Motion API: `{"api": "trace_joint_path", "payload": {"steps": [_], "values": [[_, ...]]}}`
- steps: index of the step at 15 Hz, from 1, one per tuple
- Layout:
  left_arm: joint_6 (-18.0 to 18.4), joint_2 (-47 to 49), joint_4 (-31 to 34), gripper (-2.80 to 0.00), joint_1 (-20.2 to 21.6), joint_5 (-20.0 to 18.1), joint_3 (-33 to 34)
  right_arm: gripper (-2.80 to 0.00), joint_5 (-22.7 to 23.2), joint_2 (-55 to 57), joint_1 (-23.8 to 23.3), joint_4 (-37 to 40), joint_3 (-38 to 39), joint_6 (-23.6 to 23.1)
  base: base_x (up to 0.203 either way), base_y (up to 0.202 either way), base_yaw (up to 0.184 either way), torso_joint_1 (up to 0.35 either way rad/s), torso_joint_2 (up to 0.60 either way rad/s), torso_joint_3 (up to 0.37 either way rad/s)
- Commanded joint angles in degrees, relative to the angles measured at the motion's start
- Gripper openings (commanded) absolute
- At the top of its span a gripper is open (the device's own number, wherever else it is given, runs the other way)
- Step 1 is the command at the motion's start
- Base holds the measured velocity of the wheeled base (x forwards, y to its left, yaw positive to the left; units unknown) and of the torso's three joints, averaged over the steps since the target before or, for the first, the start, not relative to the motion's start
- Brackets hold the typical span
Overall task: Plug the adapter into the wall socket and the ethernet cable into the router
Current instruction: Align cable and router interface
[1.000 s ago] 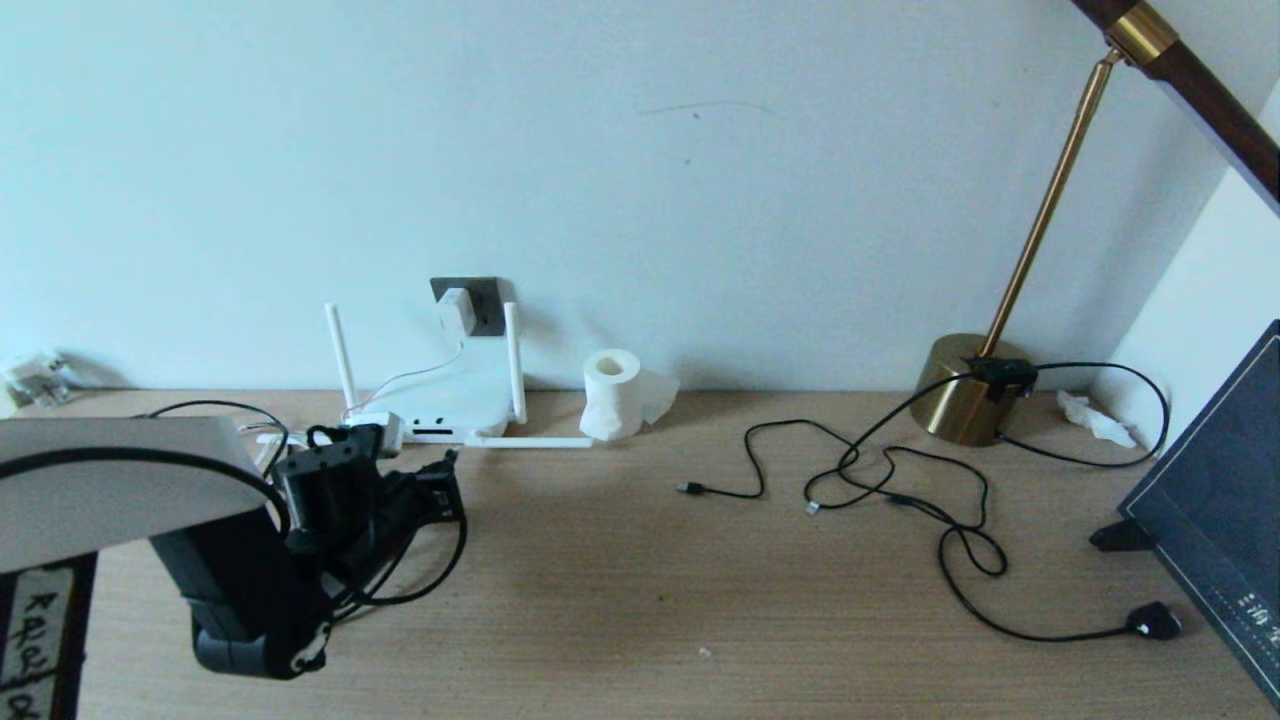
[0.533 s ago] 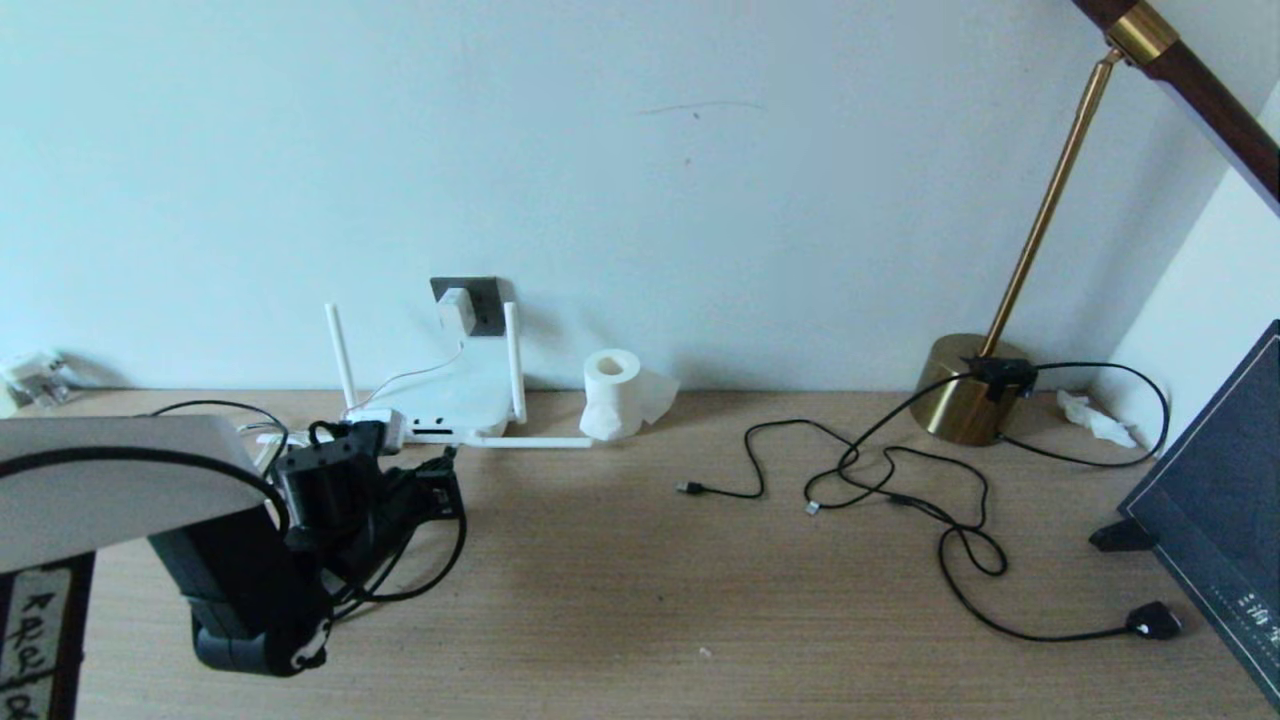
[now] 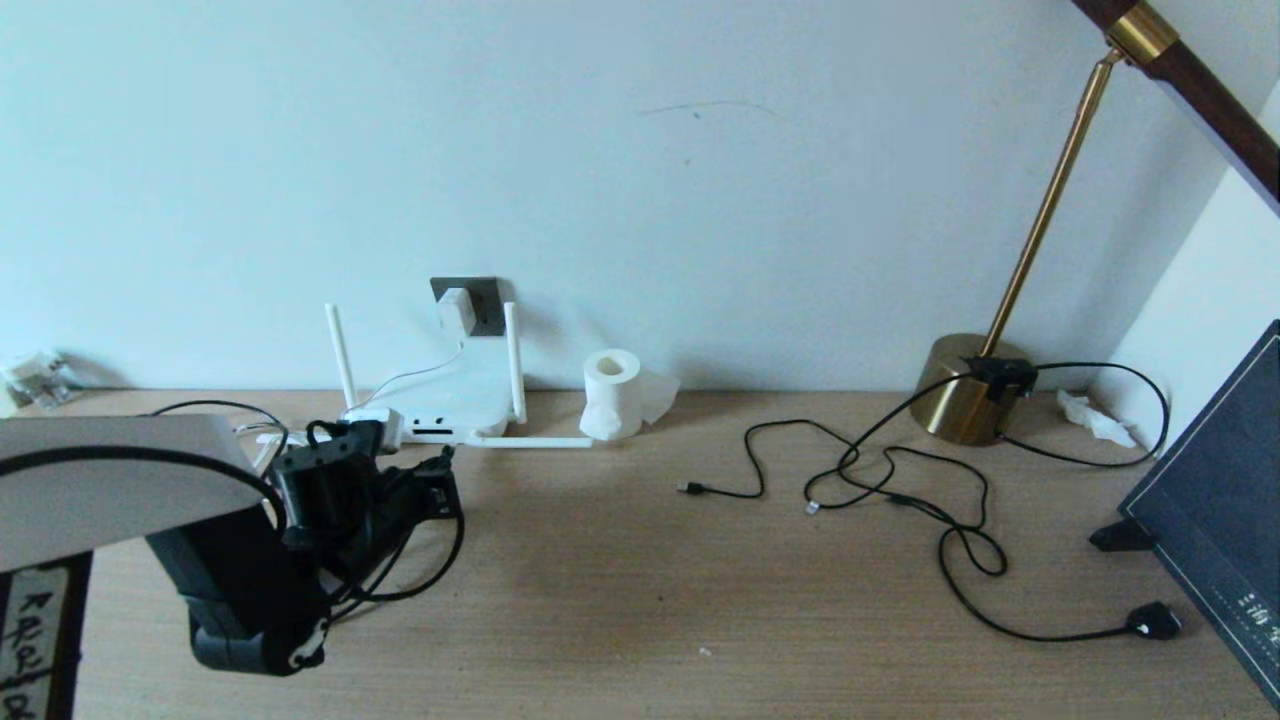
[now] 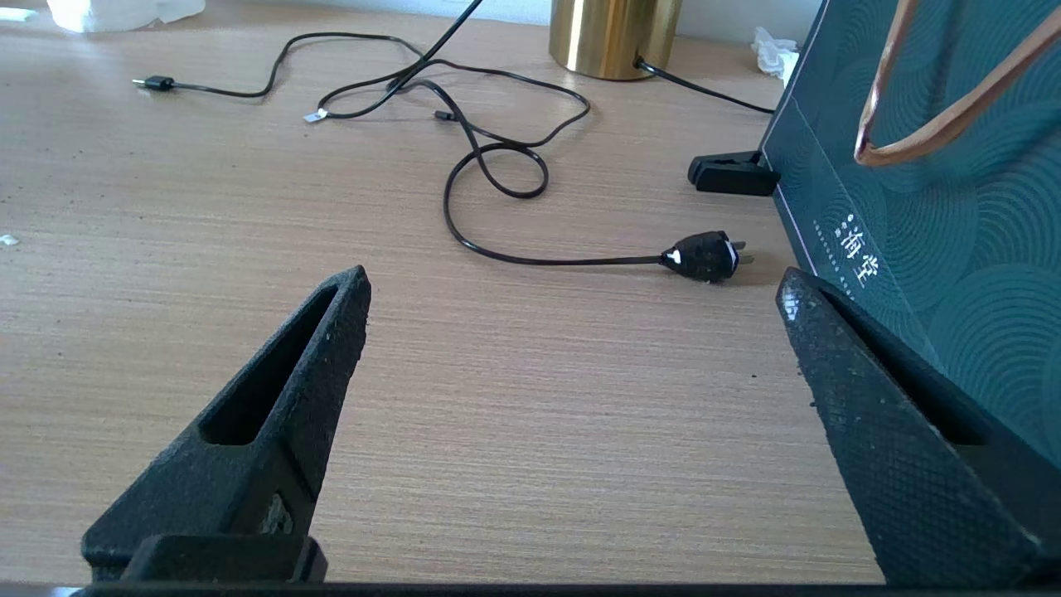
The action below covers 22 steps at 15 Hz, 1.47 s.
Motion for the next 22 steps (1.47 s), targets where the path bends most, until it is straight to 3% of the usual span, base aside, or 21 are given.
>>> {"api": "trace_joint_path", "payload": {"steps": [1, 22], "values": [[-0.02, -0.07, -0.47, -2.80, 0.11, 0.04, 0.01, 0.00, 0.02, 0.09, 0.00, 0.05, 0.01, -0.03, 0.000, 0.000, 0.000, 0.000, 0.00, 0.000], [-0.28, 0.81, 4.27, -2.80, 1.86, -0.76, -3.95, 0.00, 0.02, 0.09, 0.00, 0.05, 0.01, -0.03, 0.000, 0.000, 0.000, 0.000, 0.00, 0.000]]}}
